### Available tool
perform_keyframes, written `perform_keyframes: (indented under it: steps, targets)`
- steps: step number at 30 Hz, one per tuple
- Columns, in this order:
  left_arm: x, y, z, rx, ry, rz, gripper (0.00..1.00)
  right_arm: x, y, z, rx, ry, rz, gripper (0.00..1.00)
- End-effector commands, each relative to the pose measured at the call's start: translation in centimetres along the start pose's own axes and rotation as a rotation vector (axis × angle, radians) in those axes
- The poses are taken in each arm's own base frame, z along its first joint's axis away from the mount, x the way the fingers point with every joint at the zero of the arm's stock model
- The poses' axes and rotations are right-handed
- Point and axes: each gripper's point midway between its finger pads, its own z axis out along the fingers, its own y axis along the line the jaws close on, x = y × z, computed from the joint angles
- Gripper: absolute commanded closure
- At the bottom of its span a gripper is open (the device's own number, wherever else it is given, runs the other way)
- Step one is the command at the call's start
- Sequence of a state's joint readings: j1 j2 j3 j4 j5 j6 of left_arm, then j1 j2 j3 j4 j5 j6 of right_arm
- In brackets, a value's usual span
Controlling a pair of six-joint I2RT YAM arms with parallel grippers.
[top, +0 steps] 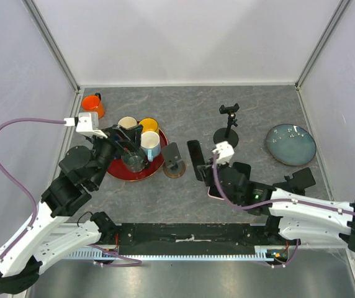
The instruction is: Remove the phone from the phone stand
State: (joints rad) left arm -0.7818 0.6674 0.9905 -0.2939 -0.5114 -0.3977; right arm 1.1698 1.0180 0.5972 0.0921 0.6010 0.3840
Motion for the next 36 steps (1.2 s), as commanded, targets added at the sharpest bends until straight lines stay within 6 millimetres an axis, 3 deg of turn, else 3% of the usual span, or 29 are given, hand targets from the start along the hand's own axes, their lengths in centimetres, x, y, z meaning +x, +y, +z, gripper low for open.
perform_keyframes:
  steps: [1,5,9,16,23,24,31,34,36]
  targets:
    - [1.2,1.2,0.0,-0.038,0.034,0.095,0.0,-1.9,-0.6,-0.9,-0.04,-0.056,0.385,1.0]
    - [3.5,0.5,0.4,0.007,0.129,0.142,0.0,-1.3,-2.7,-0.5,-0.021,-0.074,0.553,1.0]
    - [6.0,0.5,0.9,0.018,0.242,0.196,0.0,-0.3,-2.8,0.5,-0.073,-0.054,0.71,1.0]
    - [6.1,0.6,0.9,0.049,0.236,0.207,0.0,2.3,-2.7,2.5,-0.09,-0.019,0.898,1.0]
    - [5.9,3.7,0.8,-0.031,0.169,0.224,0.0,5.1,-2.7,4.5,-0.055,0.03,0.999,1.0]
    - [6.6,4.4,0.7,-0.046,0.179,0.221,0.0,5.2,-2.7,4.8,-0.063,0.022,1.02,1.0]
    - [6.7,6.4,-0.3,-0.082,0.142,0.157,0.0,8.5,-3.9,4.9,0.004,0.059,1.13,1.0]
    - [6.0,6.5,-0.4,-0.088,0.115,0.148,0.01,9.6,-4.2,4.7,0.042,0.099,1.108,0.93]
    - [5.8,6.9,-0.6,-0.099,0.104,0.142,0.01,10.1,-4.0,4.5,0.044,0.13,1.057,0.74]
